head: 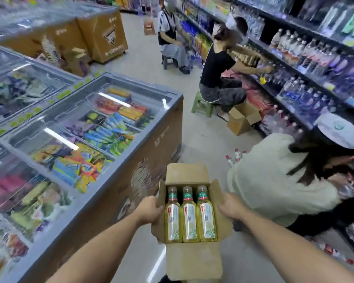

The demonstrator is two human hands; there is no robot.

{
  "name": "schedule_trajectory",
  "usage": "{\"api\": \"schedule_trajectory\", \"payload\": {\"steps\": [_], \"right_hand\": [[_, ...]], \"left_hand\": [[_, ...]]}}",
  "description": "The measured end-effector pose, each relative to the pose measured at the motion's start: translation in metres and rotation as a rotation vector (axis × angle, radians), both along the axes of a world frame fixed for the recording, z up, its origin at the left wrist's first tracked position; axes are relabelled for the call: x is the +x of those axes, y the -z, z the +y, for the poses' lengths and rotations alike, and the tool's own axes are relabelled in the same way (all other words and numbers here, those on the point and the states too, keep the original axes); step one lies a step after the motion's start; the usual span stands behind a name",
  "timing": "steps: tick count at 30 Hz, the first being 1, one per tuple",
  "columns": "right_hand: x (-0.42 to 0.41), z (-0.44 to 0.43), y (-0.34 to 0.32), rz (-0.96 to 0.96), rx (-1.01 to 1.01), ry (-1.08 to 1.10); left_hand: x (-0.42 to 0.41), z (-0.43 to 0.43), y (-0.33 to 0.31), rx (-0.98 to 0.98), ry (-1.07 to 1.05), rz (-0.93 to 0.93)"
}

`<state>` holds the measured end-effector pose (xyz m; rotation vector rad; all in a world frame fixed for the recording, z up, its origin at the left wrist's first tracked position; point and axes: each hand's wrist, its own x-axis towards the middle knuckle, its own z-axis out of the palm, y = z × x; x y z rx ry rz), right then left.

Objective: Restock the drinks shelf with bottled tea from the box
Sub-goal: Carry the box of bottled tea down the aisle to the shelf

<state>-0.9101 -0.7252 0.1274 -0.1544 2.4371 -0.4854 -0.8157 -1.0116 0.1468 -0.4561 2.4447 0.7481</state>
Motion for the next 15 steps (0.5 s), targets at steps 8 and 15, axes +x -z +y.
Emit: {"api": "schedule_trajectory", "payload": {"steps": [8, 15], "right_hand": [[-0.193, -0.048, -0.014, 0.046, -0.018, 0.061], [-0.372, -0.057, -0.012, 0.012, 0.016, 0.131]], "left_hand": [[-0.22, -0.045, 0.002, 0.027, 0.025, 0.017], [-0.42, -0.068, -0.005, 0.023, 0.123, 0.042]]}}
